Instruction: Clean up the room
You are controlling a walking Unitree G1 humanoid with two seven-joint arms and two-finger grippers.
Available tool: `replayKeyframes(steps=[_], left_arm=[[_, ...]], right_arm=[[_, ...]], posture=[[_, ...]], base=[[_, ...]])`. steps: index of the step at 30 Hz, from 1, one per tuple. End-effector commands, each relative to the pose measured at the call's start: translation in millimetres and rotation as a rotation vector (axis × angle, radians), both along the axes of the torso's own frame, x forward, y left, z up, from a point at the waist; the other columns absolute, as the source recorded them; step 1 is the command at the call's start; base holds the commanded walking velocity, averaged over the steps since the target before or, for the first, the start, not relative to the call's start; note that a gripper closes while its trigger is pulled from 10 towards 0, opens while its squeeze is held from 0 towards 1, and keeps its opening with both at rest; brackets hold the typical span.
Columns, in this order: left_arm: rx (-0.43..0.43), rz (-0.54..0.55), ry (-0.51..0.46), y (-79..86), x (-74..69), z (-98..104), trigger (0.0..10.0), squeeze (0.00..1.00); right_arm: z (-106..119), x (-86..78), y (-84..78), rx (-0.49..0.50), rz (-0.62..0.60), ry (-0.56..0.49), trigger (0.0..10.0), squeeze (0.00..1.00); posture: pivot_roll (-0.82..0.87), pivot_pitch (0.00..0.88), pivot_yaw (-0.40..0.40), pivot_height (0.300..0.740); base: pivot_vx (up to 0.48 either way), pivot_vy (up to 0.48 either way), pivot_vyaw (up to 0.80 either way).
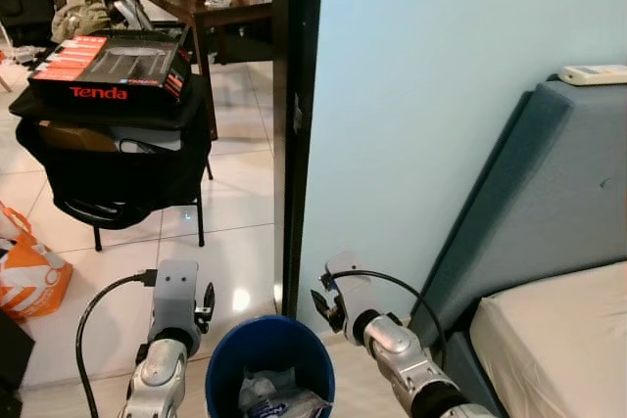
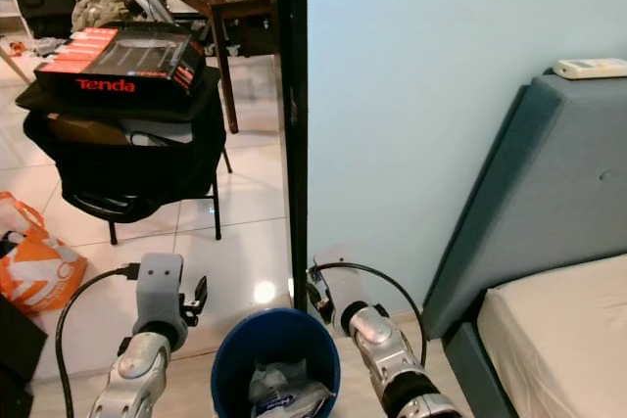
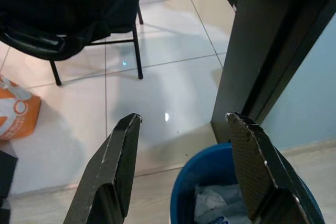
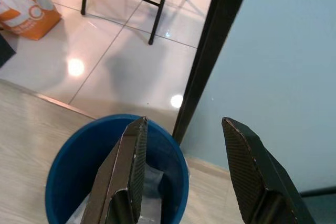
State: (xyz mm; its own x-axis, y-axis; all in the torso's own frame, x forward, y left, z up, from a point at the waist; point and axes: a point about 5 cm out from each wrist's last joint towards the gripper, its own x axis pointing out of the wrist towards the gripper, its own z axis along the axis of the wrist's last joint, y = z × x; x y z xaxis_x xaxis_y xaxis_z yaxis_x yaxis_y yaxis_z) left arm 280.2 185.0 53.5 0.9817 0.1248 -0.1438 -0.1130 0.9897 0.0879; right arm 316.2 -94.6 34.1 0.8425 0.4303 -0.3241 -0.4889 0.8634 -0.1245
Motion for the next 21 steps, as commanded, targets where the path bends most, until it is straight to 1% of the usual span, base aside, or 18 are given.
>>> replayKeyframes(steps=[1, 7, 12, 14, 16, 17, 18, 20, 21], left_arm=[[0.005, 0.0, 0.025, 0.6, -4.1, -4, 10.0, 0.0], [-0.002, -0.004, 0.025, -2.4, -4.3, -4, 10.0, 0.0], [0.0, -0.013, 0.032, -4.8, -5.7, -5, 10.0, 0.0], [-0.027, -0.053, 0.054, -9.4, -8.6, -9, 10.0, 0.0], [-0.042, -0.064, 0.064, -11.2, -10.0, -10, 10.0, 0.0], [-0.064, -0.071, 0.087, -13.2, -12.0, -15, 10.0, 0.0], [-0.064, -0.071, 0.087, -13.2, -12.0, -15, 10.0, 0.0], [-0.07, -0.063, 0.12, -14.0, -16.5, -25, 10.0, 0.0], [-0.078, -0.058, 0.145, -13.7, -19.5, -31, 10.0, 0.0]], right_arm=[[-3, -2.0, -1.5, 0.019, -0.009, 0.019, 10.0, 0.0], [-2, -1.0, -2.1, 0.025, -0.011, 0.013, 10.0, 0.0], [-1, -0.7, -1.8, 0.03, -0.01, 0.008, 10.0, 0.0], [-2, -1.1, -2.3, 0.026, -0.019, 0.013, 10.0, 0.0], [-2, -1.4, -3.0, 0.023, -0.031, 0.009, 10.0, 0.0], [-7, -3.0, -5.6, -0.001, -0.049, 0.035, 10.0, 0.0], [-7, -3.0, -5.6, -0.001, -0.049, 0.035, 10.0, 0.0], [-14, -6.3, -11.0, -0.071, -0.074, 0.045, 10.0, 0.0], [-17, -9.0, -9.8, -0.086, -0.046, 0.066, 10.0, 0.0]], posture=[[0.07, 0.043, -0.056, 0.719], [0.07, 0.049, -0.054, 0.739], [0.07, 0.049, -0.054, 0.74], [0.07, 0.05, -0.05, 0.74], [0.07, 0.052, -0.046, 0.74], [0.07, 0.052, -0.041, 0.74], [0.07, 0.052, -0.041, 0.74], [0.07, 0.052, -0.04, 0.74], [0.07, 0.052, -0.04, 0.74]], base=[[0.0, 0.0, 0.0], [0.0, 0.0, 0.0], [0.0, 0.0, 0.0], [0.0, 0.0, 0.0], [0.0, 0.0, 0.0], [0.0, 0.0, 0.0], [0.0, 0.0, 0.0], [0.0, 0.0, 0.0], [0.0, 0.0, 0.0]])
